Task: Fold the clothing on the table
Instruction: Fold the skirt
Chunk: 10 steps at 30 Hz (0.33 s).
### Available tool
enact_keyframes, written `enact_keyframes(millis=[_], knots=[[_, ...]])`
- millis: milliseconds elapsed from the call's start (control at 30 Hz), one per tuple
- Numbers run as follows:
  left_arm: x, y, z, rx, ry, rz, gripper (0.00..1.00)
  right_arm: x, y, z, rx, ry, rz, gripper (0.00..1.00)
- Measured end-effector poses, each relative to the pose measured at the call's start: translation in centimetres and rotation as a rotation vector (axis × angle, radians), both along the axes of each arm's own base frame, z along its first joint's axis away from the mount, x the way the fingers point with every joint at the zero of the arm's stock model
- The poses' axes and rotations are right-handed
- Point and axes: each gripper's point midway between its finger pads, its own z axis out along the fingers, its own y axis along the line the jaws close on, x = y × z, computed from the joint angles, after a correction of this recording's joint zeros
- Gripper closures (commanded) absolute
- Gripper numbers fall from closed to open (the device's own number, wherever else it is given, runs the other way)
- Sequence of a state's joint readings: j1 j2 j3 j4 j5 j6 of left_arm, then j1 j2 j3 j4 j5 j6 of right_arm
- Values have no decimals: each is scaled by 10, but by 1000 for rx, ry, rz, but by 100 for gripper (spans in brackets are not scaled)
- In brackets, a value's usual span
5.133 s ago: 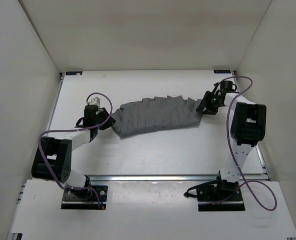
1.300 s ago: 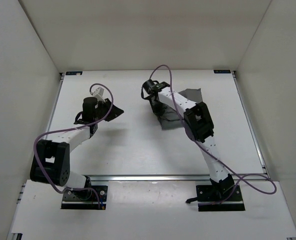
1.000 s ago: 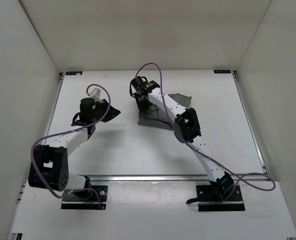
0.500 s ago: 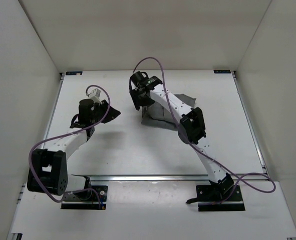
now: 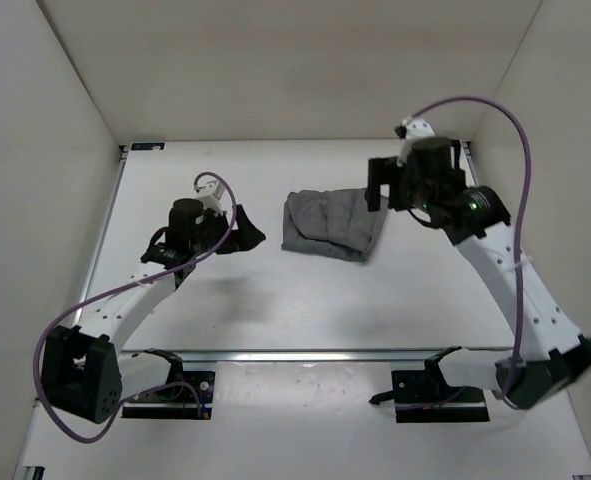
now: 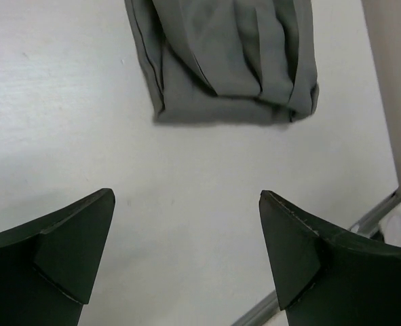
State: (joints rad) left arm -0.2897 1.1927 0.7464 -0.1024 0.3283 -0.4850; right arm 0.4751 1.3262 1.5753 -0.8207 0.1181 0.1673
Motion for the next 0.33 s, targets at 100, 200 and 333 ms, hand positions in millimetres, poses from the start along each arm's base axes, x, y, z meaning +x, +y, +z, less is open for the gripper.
enact_keyframes(millis=[100, 200, 333], knots=[[-18, -9, -8, 56, 27, -42, 1, -18, -36, -34, -18, 52, -51, 14], [-31, -5, -23, 108, 68, -44, 2, -19, -48, -63, -35, 105, -65, 14], [-49, 24, -44, 140, 102, 2, 1, -21, -46, -96, -58, 176, -41, 13]])
